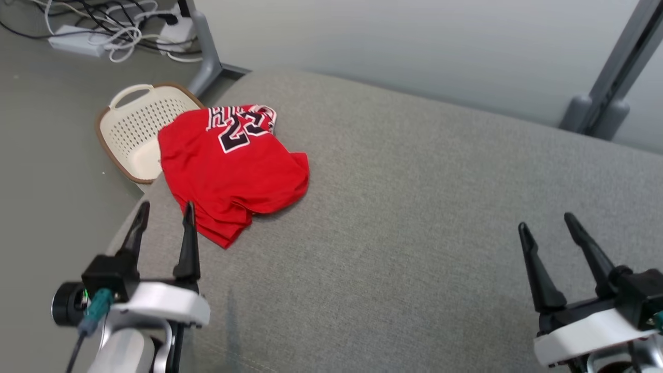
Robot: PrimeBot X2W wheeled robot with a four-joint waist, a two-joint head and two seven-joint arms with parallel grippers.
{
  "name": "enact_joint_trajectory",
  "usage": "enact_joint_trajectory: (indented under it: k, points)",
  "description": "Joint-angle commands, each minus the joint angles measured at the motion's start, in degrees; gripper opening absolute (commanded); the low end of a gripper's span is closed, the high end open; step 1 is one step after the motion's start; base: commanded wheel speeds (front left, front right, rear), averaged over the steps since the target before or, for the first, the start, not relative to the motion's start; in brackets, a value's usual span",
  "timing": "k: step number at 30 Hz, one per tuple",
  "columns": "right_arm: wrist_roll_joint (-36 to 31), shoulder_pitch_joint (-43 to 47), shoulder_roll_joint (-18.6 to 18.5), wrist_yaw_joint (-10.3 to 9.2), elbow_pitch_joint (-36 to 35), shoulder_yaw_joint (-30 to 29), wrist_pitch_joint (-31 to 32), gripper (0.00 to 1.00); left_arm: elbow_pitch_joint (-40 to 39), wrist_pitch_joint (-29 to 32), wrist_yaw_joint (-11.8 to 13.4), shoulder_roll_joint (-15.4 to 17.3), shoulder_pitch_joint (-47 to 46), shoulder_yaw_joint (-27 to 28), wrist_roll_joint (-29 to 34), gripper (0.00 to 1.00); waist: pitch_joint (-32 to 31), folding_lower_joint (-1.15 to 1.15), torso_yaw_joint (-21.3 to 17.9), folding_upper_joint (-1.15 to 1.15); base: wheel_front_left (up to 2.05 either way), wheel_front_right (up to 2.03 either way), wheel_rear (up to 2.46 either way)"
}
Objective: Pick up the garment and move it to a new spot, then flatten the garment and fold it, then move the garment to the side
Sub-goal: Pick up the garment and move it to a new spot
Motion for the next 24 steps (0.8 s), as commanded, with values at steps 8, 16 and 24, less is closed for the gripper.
enact_joint_trajectory:
  k: [8,16,24]
  points:
    - [-0.40,-5.90,-3.29,0.01,-3.90,0.24,2.21,1.00,10.54,-0.07,-3.73,-0.53,-14.34,2.89,-1.31,1.00,11.96,0.00,-6.96,0.00,0.00,0.00,0.00]
    - [0.22,-8.54,-3.52,0.01,-3.37,0.28,1.20,1.00,31.52,3.80,-10.20,0.37,-25.28,3.45,-5.08,1.00,17.13,0.00,-12.40,0.00,0.00,0.00,0.00]
    - [0.81,-10.66,-2.96,0.01,-1.70,0.15,-0.76,1.00,51.20,11.72,-15.19,0.14,-32.69,3.69,-8.71,0.00,20.09,0.00,-15.76,0.00,0.00,0.00,0.00]
